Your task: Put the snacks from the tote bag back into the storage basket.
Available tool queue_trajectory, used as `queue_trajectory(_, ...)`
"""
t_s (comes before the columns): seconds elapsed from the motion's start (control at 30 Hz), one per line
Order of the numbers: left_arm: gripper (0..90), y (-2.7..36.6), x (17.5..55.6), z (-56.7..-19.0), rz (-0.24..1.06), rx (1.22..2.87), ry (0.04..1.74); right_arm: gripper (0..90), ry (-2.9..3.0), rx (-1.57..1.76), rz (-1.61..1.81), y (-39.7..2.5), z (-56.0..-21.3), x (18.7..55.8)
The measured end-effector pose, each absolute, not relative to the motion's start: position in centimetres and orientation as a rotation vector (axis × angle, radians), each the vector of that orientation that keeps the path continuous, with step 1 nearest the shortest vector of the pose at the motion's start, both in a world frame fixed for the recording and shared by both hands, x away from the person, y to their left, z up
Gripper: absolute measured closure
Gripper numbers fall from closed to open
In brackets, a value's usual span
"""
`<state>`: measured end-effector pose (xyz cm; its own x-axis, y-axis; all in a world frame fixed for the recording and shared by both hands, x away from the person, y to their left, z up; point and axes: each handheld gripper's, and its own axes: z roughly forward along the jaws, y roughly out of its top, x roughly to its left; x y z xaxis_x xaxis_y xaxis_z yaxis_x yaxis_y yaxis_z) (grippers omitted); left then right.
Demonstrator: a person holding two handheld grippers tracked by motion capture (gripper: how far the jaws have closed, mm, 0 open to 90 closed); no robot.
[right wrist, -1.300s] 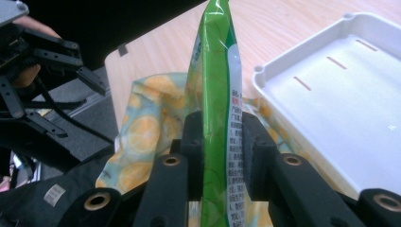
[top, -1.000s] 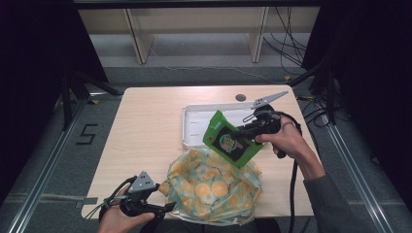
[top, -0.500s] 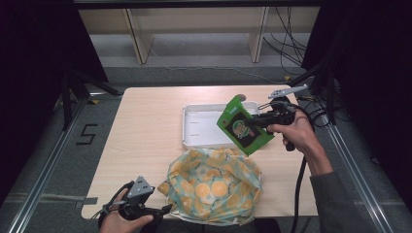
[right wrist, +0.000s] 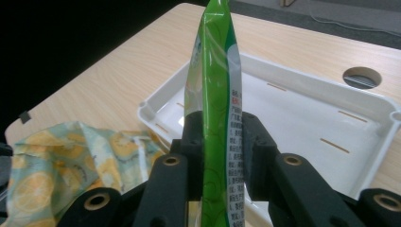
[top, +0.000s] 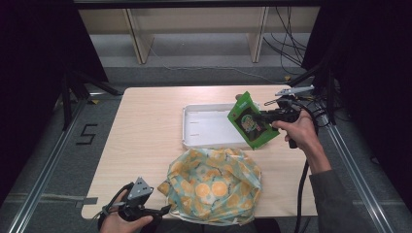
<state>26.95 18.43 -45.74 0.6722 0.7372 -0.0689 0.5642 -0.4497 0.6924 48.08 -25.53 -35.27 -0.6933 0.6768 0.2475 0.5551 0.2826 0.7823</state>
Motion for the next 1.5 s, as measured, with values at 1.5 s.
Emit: queue_trajectory(1.5, 16.5, 18.8, 26.8, -45.9, 0.33, 2.193, 1.001, 74.8, 2.175, 1.488, 1.262, -24.3, -40.3, 55.8)
